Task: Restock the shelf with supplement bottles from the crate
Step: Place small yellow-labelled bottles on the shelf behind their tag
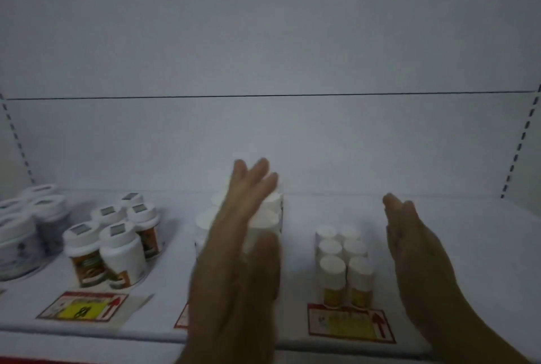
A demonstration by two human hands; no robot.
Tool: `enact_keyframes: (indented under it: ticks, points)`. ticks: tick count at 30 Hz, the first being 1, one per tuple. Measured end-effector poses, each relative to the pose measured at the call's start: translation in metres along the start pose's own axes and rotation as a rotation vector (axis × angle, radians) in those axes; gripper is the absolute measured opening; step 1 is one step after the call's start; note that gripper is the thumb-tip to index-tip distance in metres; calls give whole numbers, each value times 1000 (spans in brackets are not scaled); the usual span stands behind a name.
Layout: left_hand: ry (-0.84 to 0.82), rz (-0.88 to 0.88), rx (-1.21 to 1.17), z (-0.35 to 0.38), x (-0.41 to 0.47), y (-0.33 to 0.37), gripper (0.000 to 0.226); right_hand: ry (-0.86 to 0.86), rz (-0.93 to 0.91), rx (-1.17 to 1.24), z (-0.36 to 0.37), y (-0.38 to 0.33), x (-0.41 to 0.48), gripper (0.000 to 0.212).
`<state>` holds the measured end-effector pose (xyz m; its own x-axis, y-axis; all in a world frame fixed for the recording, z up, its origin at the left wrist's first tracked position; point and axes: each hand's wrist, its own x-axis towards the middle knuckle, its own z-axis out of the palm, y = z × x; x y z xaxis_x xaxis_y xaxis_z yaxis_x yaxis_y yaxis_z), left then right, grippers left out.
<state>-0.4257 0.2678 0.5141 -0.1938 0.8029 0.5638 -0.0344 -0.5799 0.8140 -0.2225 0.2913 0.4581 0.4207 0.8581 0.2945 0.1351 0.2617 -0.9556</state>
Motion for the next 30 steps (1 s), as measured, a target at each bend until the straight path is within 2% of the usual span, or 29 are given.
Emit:
enact_keyframes:
  ticks: [3, 5, 7, 9, 11, 13, 16, 19, 22, 26, 30]
  points:
    - [120, -30, -13, -41, 16, -13, 25, -25, -145, 10, 17, -31, 6, 42]
    - [139, -166, -93, -58, 35, -32, 30, -133, -171, -55, 41, -42, 13, 43]
    - [43, -292, -167, -58, 45, -45, 32, -275, -97, -136, 69, -49, 31, 45]
    - [-78, -398, -152, -55, 55, -53, 37, -375, 79, -148, 97, -53, 53, 51]
    - [-259, -339, -90, -62, 57, -66, 42, -427, 186, -201, 115, -49, 73, 58]
    - [-367, -265, -66, -68, 59, -81, 48, -458, 261, -250, 124, -39, 90, 57]
    - [-482, -309, -133, -62, 65, -84, 75, -506, 381, -281, 129, -29, 101, 42]
    - [-785, -189, -303, -66, 58, -81, 60, -531, 373, -352, 127, -29, 101, 26]
    - [-764, -284, -414, -68, 58, -92, 64, -545, 344, -387, 124, -32, 97, 26]
    - [-757, -249, -485, -65, 57, -97, 51, -539, 319, -412, 123, -34, 88, 29]
    - [-696, -243, -462, -64, 55, -102, 48, -494, 350, -371, 124, -33, 82, 33]
